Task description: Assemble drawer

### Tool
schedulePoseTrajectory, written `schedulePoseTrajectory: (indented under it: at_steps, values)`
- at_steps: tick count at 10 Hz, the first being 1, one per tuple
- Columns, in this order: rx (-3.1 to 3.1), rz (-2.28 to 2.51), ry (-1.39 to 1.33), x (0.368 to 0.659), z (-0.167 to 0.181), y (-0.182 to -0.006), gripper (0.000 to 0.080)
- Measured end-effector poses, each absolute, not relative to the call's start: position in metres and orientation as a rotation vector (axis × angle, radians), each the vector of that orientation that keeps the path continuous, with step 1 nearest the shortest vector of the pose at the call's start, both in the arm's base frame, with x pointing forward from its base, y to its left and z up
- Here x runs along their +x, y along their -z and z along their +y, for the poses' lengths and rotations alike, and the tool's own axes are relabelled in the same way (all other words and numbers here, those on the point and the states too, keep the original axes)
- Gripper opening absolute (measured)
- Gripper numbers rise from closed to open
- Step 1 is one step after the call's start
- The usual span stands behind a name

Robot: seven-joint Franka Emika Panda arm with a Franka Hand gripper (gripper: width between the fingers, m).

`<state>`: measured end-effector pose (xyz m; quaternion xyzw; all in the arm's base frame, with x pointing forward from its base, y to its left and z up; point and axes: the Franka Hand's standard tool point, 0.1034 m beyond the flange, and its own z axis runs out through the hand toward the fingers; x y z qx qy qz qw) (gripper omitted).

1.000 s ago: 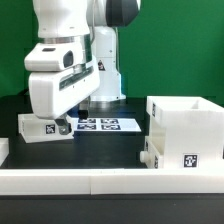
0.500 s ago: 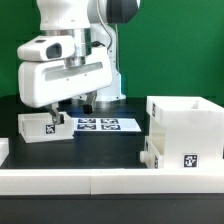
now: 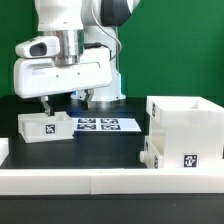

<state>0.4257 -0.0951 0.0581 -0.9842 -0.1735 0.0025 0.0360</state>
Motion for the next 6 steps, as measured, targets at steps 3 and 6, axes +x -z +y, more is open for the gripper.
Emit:
schedulePoseTrajectory:
  at_steps: [3, 6]
  values:
    - [-3.039, -0.401, -0.011, 0.426, -0.094, -0.057, 0.0649]
    - [-3.065, -0.415, 0.025, 0.394, -0.095, -0.052, 0.0649]
